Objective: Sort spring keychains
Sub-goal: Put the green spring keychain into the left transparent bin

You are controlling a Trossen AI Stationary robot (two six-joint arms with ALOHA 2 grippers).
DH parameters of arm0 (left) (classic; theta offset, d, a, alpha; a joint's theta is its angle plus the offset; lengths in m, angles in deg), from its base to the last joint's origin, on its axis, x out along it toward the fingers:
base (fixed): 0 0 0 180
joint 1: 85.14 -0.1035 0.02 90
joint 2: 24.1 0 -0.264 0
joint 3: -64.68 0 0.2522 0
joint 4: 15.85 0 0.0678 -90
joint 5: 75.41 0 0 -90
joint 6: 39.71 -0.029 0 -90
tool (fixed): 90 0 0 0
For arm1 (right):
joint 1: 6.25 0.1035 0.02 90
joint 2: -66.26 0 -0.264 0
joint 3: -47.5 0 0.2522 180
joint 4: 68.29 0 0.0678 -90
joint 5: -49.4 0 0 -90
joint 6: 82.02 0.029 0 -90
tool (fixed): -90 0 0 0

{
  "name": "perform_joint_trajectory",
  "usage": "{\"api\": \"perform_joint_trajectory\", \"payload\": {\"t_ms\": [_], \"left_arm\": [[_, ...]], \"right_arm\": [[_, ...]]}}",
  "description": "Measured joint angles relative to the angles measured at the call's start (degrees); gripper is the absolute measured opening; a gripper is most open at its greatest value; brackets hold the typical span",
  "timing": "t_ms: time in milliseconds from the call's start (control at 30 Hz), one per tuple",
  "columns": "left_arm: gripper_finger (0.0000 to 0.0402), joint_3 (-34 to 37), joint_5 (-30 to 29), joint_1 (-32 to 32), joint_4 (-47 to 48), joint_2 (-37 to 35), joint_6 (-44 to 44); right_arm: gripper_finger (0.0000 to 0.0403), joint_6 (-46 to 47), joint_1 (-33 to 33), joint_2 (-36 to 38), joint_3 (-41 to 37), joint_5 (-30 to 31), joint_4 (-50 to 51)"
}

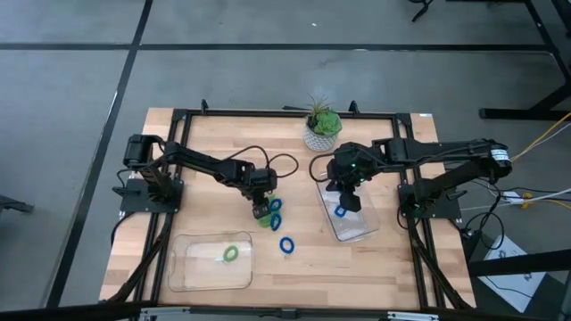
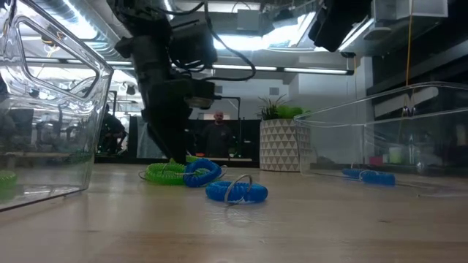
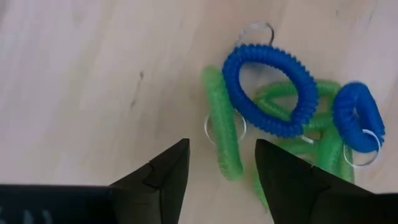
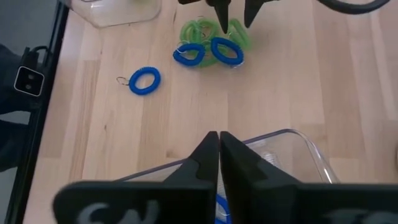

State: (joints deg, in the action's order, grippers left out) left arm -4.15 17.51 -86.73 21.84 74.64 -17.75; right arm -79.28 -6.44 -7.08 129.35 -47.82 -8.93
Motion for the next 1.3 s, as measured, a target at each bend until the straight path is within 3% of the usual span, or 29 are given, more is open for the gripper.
{"api": "perform_joint_trajectory", "payload": {"t_ms": [200, 533, 867, 1300], "left_arm": [[0.0135, 0.0, -0.4, -0.1, -0.1, -0.4, 0.0], [0.0013, 0.0, 2.5, -0.1, 0.4, -0.4, 0.0], [0.0009, 0.0, 0.8, -0.2, 2.8, -4.6, -0.1], [0.0008, 0.0, -0.2, -1.7, 3.3, -20.9, -0.1]], "right_arm": [[0.0021, 1.4, 0.0, 0.0, 0.0, 0.1, 0.0], [0.0005, 1.3, -1.4, -0.7, 0.0, 0.2, 0.6], [0.0025, 1.3, -1.6, -0.8, 0.0, 0.1, 1.4], [0.0005, 1.3, -1.6, -0.8, 0.0, 0.1, 1.4]]}}
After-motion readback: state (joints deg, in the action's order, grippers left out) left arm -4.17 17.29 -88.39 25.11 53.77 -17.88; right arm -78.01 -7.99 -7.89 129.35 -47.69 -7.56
